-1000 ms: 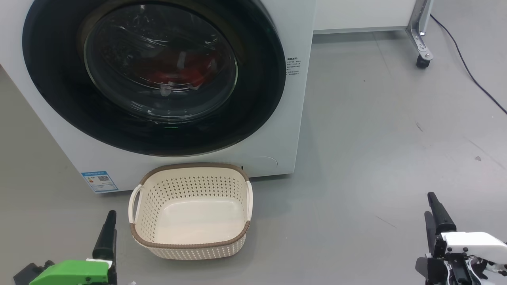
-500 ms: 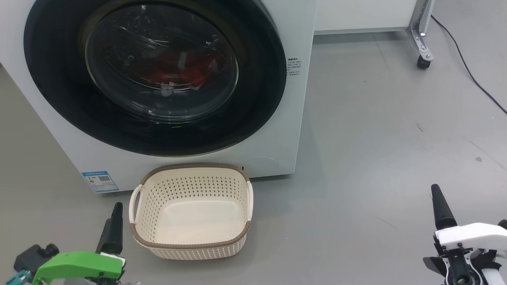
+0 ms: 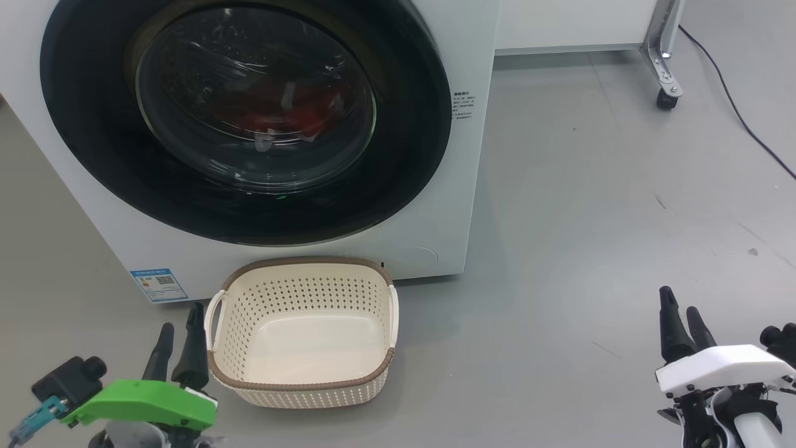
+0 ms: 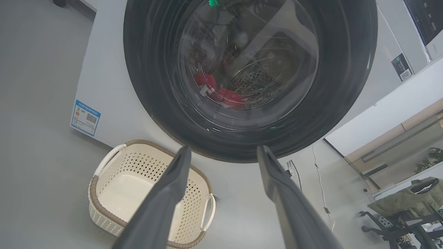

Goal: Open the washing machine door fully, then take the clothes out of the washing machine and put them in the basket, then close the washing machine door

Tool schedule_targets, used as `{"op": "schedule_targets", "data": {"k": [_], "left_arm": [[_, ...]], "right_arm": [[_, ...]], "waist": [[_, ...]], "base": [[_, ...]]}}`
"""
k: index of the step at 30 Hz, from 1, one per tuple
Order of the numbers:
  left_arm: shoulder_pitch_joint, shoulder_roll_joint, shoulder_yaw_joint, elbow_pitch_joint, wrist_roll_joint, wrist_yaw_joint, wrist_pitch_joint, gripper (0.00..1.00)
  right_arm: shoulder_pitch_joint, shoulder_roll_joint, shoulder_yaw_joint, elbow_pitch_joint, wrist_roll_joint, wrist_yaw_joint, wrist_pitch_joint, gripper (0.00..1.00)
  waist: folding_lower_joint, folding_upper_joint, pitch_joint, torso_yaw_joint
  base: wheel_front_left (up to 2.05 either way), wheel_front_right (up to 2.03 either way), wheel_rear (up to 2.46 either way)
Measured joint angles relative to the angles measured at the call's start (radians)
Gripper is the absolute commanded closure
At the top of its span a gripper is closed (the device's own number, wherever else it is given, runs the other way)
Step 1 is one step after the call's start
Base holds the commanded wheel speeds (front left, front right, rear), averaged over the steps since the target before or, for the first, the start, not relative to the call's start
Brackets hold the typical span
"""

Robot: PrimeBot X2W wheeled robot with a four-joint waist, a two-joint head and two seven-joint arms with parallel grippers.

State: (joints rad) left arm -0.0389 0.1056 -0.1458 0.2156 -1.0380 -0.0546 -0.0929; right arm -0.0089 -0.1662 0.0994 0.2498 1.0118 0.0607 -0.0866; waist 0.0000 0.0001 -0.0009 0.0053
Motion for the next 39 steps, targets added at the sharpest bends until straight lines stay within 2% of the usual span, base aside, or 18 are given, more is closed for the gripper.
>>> {"op": "schedule_targets", "data": {"k": [22, 39], "left_arm": [[0.002, 0.000, -0.101, -0.006, 0.332, 0.063, -0.064, 0.00], [0.003, -0.019, -0.149, 0.022, 0.530, 0.104, -0.117, 0.00]], "right_arm": [[0.001, 0.000, 0.107, -0.016, -0.302, -0.055, -0.067, 0.00], [0.002, 0.001, 0.164, -0.028, -0.525, -0.083, -0.120, 0.00]], "waist": [[0.0000, 0.0000, -0.006, -0.002], [0.0000, 0.0000, -0.005, -0.002]], "base": [[0.00, 0.00, 0.00], [0.00, 0.00, 0.00]]}}
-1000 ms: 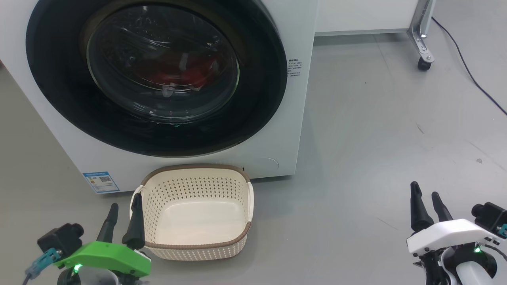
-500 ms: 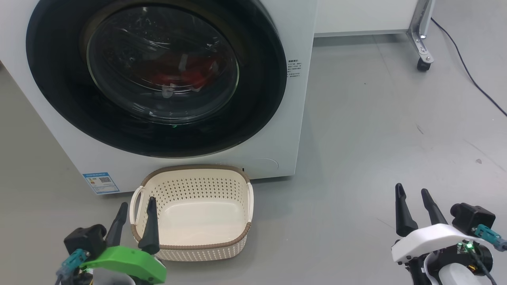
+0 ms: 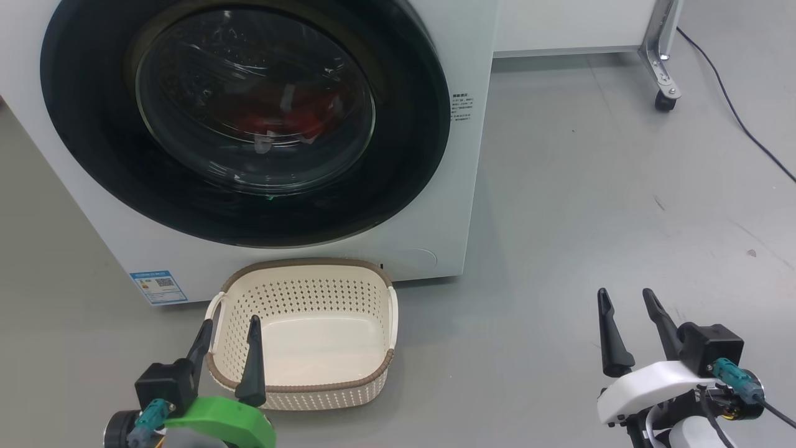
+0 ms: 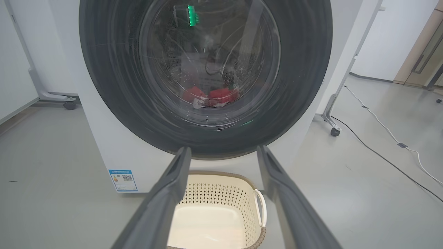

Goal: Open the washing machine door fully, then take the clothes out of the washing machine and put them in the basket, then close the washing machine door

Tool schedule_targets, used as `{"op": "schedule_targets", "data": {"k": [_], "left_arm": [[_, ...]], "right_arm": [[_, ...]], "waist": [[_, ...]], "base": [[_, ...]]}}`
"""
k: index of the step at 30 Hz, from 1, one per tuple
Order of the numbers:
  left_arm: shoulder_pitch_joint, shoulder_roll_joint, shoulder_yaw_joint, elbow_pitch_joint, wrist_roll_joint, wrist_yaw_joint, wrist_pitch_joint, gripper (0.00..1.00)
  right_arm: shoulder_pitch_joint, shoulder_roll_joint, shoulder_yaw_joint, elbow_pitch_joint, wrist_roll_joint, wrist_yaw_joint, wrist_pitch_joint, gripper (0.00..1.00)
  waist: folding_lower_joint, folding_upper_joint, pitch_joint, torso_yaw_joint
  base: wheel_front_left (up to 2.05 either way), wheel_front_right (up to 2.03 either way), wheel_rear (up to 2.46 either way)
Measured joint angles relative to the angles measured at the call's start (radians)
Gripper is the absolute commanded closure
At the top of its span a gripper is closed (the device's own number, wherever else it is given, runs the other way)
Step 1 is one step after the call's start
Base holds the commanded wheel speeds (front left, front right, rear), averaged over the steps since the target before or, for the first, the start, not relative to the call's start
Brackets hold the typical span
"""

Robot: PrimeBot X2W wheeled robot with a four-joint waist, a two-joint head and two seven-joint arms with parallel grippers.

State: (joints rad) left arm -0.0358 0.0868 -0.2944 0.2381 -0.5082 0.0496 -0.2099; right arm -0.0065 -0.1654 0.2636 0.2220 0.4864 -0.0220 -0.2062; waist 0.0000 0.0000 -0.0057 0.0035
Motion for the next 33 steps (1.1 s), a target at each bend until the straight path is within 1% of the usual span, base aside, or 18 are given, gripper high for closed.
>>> {"op": "schedule_targets", "data": {"k": [13, 33], "left_arm": [[0.000, -0.008, -0.014, 0.020, 0.144, 0.039, -0.039, 0.00], [-0.001, -0.019, -0.002, 0.046, 0.148, 0.044, -0.039, 0.00]], "right_arm": [[0.013, 0.003, 0.034, -0.005, -0.161, -0.017, -0.037, 0.00], [0.015, 0.016, 0.012, 0.004, -0.164, -0.016, -0.039, 0.00]], "waist": [[0.0000, 0.0000, -0.002, -0.002], [0.0000, 0.0000, -0.010, 0.000]], "base": [[0.00, 0.00, 0.00], [0.00, 0.00, 0.00]]}}
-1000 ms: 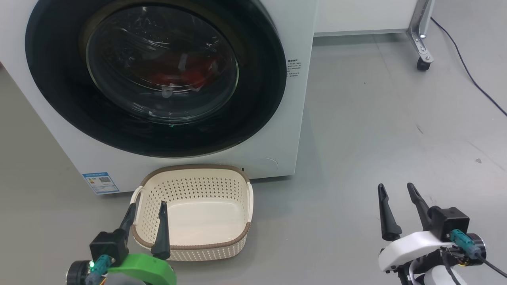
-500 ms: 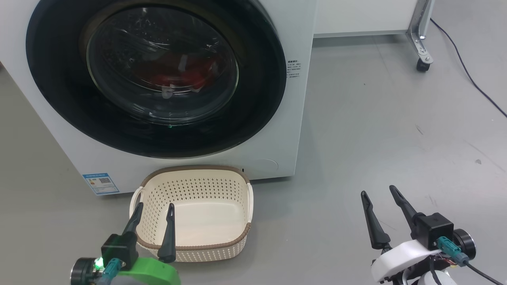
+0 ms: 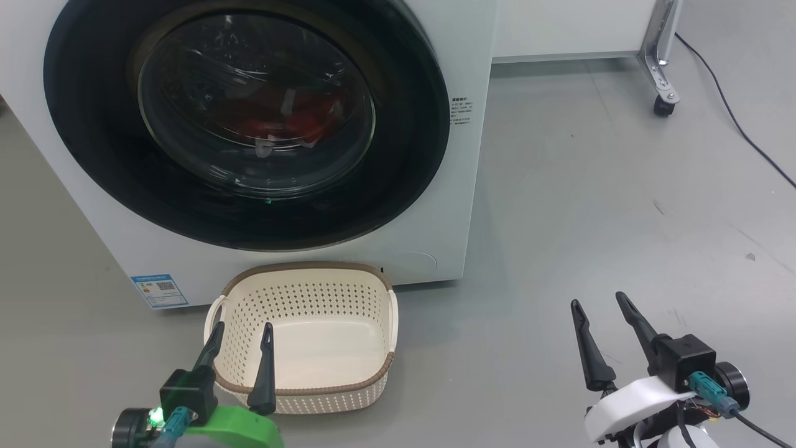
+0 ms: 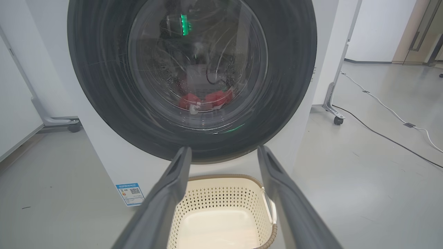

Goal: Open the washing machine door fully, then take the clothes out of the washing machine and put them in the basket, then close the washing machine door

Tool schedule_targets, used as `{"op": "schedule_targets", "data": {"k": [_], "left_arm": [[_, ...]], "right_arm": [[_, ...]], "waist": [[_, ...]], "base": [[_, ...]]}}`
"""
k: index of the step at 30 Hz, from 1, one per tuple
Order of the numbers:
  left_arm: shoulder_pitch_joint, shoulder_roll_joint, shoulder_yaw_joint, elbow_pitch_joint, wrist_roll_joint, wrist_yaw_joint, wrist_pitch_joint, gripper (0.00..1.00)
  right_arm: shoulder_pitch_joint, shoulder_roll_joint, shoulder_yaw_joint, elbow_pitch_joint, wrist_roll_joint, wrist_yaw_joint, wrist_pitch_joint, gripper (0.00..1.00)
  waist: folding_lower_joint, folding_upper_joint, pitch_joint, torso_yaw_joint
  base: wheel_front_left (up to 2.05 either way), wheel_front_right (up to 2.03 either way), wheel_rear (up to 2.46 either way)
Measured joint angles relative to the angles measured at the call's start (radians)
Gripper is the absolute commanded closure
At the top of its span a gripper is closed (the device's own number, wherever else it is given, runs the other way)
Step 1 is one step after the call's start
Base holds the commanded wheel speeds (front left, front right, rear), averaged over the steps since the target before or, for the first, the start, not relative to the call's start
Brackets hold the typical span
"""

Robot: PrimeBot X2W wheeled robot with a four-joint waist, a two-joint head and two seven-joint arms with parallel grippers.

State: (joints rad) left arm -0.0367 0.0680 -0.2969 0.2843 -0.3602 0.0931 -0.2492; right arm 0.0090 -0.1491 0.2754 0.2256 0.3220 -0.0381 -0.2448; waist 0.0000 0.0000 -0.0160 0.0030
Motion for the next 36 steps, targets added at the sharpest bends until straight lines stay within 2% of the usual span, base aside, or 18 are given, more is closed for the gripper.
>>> {"op": "schedule_targets", "data": {"k": [5, 6, 7, 31, 36], "left_arm": [[0.000, -0.003, 0.000, 0.005, 0.000, 0.000, 0.000, 0.00], [0.000, -0.004, 0.000, 0.006, 0.000, 0.000, 0.000, 0.00], [0.000, -0.004, 0.000, 0.007, 0.000, 0.000, 0.000, 0.00], [-0.002, -0.013, 0.000, 0.023, 0.000, 0.000, 0.000, 0.00], [-0.002, -0.014, -0.001, 0.023, 0.001, 0.000, 0.000, 0.00]], "right_arm": [[0.000, 0.005, -0.004, 0.002, 0.000, 0.000, 0.000, 0.00], [0.000, 0.006, -0.005, 0.002, 0.000, 0.001, 0.000, 0.74], [0.000, 0.008, -0.007, 0.003, 0.000, 0.002, 0.000, 1.00], [0.001, 0.023, -0.037, 0.023, 0.004, 0.031, -0.007, 1.00], [0.002, 0.066, -0.097, 0.026, 0.114, 0.049, -0.007, 1.00]], "waist": [[0.0000, 0.0000, -0.002, 0.001], [0.0000, 0.0000, -0.002, 0.001], [0.0000, 0.0000, -0.002, 0.001], [0.0000, 0.0000, -0.008, 0.012], [0.0000, 0.0000, -0.006, 0.016]], "base": [[0.00, 0.00, 0.00], [0.00, 0.00, 0.00], [0.00, 0.00, 0.00], [0.00, 0.00, 0.00], [0.00, 0.00, 0.00]]}}
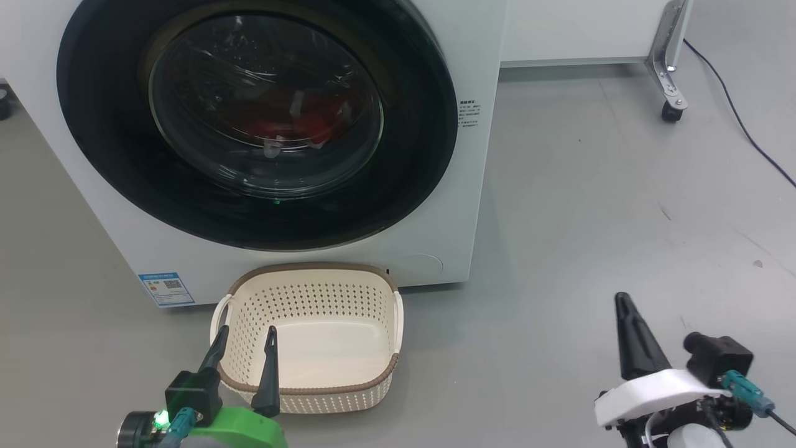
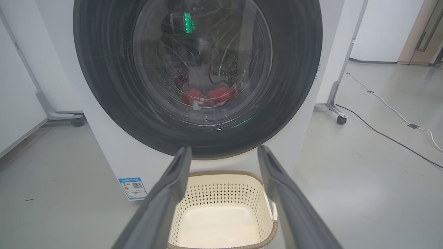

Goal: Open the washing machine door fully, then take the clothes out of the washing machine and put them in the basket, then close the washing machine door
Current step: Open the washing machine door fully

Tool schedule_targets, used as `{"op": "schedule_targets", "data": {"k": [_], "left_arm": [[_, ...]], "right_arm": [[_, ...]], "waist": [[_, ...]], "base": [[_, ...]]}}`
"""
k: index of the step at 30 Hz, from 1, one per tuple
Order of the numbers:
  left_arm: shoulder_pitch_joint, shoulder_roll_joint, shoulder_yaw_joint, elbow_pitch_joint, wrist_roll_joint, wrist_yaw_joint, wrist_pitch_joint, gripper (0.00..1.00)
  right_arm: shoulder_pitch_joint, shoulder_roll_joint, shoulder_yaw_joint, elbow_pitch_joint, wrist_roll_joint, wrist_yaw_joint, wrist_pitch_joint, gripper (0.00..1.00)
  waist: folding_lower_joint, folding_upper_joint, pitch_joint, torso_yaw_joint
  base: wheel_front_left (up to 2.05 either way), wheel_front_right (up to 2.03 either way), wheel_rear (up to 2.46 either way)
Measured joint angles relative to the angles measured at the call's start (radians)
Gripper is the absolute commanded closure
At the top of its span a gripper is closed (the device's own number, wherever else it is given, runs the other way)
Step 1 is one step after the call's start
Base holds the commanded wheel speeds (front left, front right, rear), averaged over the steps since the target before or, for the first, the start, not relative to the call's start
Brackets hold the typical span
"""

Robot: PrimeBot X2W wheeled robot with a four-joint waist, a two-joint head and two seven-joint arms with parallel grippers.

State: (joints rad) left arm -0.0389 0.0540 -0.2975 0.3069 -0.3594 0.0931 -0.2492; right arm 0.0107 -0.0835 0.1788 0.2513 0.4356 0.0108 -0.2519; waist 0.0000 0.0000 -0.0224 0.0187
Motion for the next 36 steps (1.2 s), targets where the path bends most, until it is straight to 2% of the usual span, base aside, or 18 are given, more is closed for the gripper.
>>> {"op": "schedule_targets", "data": {"k": [5, 10, 14, 23, 33, 36], "left_arm": [[-0.002, -0.001, -0.010, 0.000, 0.000, -0.001, 0.000, 0.00], [-0.004, -0.002, -0.010, -0.005, 0.005, -0.001, 0.000, 0.00], [-0.018, -0.002, -0.011, -0.021, 0.011, -0.001, 0.000, 0.00], [-0.068, -0.004, -0.026, -0.062, 0.020, -0.002, 0.000, 0.00], [-0.126, -0.006, -0.044, -0.104, 0.040, -0.010, -0.003, 0.00], [-0.149, -0.007, -0.051, -0.128, 0.043, -0.010, -0.003, 0.00]], "right_arm": [[0.002, 0.028, -0.081, 0.006, 0.152, 0.024, 0.000, 1.00], [-0.004, 0.044, -0.140, 0.022, 0.334, 0.065, 0.003, 1.00], [-0.044, 0.049, -0.185, 0.023, 0.499, 0.084, 0.046, 1.00], [-0.206, 0.046, -0.276, 0.030, 0.793, 0.092, 0.171, 1.00], [-0.406, 0.036, -0.346, 0.058, 0.964, 0.088, 0.306, 1.00], [-0.489, 0.000, -0.365, 0.063, 1.007, 0.073, 0.360, 1.00]], "waist": [[0.0000, 0.0000, 0.006, 0.006], [0.0000, 0.0000, 0.022, 0.016], [0.0000, 0.0000, 0.043, 0.021], [0.0000, 0.0000, 0.108, 0.040], [0.0000, 0.0000, 0.191, 0.076], [0.0000, 0.0000, 0.227, 0.094]], "base": [[0.00, 0.00, 0.00], [0.00, 0.00, 0.00], [0.00, 0.00, 0.00], [0.00, 0.00, 0.00], [0.00, 0.00, 0.00], [0.00, 0.00, 0.00]]}}
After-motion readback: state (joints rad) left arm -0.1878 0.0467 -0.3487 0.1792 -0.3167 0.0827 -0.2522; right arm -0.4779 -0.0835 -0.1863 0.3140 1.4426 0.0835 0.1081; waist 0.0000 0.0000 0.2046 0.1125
